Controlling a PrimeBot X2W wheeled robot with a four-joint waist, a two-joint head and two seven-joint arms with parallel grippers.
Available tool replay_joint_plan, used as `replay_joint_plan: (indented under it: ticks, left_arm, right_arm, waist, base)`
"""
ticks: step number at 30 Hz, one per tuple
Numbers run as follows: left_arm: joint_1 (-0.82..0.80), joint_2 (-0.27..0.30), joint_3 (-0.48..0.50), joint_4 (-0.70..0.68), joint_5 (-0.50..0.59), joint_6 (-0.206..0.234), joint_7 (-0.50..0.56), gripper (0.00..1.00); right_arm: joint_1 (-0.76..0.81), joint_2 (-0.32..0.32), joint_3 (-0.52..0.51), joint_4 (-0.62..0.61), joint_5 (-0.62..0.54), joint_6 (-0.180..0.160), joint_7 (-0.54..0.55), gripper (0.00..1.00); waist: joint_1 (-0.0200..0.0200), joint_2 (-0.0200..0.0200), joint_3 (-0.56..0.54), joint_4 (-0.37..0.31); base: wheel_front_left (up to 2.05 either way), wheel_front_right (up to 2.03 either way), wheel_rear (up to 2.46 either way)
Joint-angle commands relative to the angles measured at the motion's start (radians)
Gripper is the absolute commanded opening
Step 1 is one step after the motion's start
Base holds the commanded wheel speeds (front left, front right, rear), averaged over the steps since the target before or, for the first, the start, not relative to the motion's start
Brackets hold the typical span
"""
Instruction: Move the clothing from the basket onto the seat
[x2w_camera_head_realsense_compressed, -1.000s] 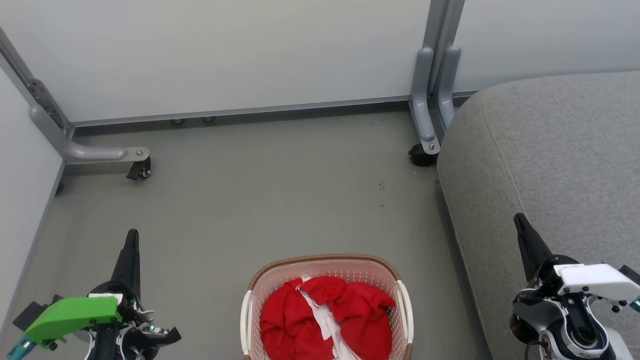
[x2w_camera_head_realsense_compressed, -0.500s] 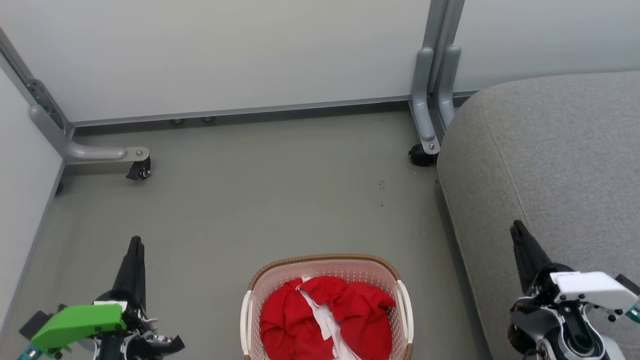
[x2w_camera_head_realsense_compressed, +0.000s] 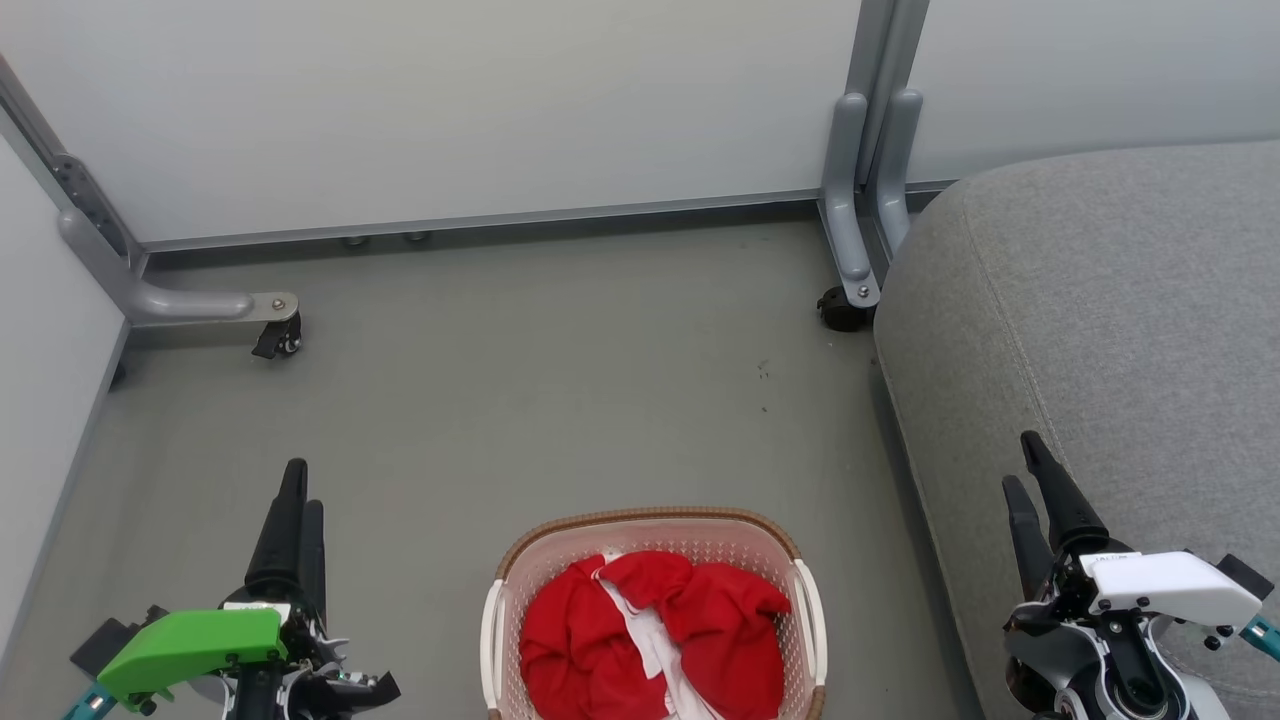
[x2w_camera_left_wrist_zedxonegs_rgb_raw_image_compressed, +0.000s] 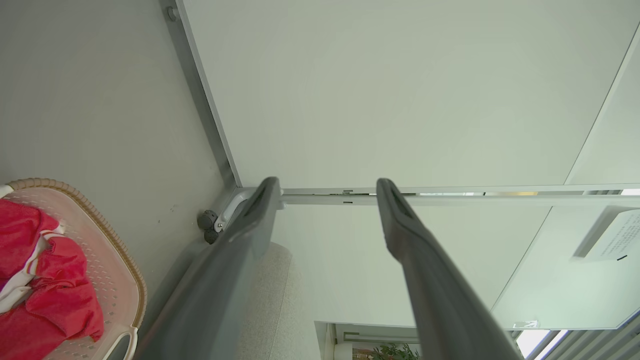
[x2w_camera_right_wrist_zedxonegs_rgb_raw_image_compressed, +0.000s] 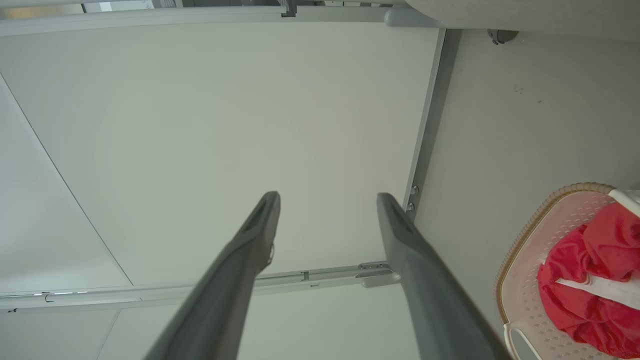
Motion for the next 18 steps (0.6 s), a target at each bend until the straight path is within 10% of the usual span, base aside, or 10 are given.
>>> replay_joint_plan:
  ticks: [1,18]
  left_arm:
    - [-0.015,0.005,-0.01,-0.024,0.011,-0.001,-0.011,1.0]
    - [-0.017,0.036,-0.05,-0.102,0.196,-0.002,-0.082,1.0]
  right_arm:
    - [-0.007,-0.005,0.007,-0.025,-0.011,0.0,-0.013,1.0]
    - [-0.002,-0.038,0.052,-0.081,-0.324,0.001,-0.082,1.0]
  waist:
    - [-0.0001,0.0,0.0,0.0]
    - [-0.0001,0.0,0.001,0.0]
  base:
    - [0.0,0.0,0.0]
    - [0.0,0.0,0.0]
